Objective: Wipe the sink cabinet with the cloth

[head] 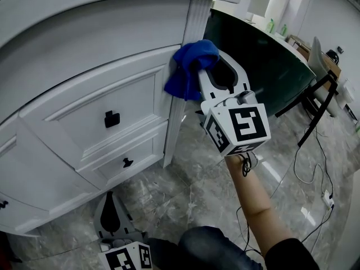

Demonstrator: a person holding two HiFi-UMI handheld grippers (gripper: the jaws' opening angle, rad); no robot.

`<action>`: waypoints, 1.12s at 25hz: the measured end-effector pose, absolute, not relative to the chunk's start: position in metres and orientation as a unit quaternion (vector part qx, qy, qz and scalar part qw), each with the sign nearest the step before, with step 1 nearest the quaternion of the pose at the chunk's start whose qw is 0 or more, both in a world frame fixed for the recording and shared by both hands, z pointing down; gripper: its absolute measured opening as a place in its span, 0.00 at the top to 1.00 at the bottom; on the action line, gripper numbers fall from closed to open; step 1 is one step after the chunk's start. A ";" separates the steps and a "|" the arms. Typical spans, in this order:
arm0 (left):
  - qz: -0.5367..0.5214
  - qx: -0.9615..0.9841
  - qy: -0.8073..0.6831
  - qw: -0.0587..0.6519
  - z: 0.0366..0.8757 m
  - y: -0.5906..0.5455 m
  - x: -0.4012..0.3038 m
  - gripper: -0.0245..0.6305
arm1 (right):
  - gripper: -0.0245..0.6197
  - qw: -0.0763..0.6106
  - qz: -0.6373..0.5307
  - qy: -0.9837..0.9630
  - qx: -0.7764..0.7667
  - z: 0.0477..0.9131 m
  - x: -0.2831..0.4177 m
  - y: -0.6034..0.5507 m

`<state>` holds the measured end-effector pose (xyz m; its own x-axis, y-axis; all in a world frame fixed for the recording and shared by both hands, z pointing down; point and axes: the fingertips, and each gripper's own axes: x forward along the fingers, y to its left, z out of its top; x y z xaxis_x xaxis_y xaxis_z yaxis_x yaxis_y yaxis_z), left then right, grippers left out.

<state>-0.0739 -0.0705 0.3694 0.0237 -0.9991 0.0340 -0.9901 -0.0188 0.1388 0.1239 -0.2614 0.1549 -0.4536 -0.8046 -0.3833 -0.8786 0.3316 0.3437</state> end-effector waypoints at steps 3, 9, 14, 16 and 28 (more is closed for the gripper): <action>-0.039 0.714 -0.696 0.062 0.369 -0.071 -0.072 0.96 | 0.79 0.067 0.254 0.814 -0.518 0.165 0.124 -0.261; -0.035 0.712 -0.698 0.063 0.371 -0.072 -0.071 0.96 | 0.79 0.059 0.249 0.817 -0.516 0.178 0.123 -0.262; -0.036 0.713 -0.697 0.059 0.368 -0.070 -0.069 0.96 | 0.79 0.054 0.240 0.823 -0.512 0.189 0.124 -0.262; -0.036 0.713 -0.698 0.059 0.367 -0.070 -0.068 0.96 | 0.79 0.052 0.236 0.825 -0.512 0.195 0.124 -0.263; -0.031 0.716 -0.695 0.059 0.369 -0.073 -0.061 0.96 | 0.79 0.039 0.228 0.828 -0.510 0.228 0.123 -0.264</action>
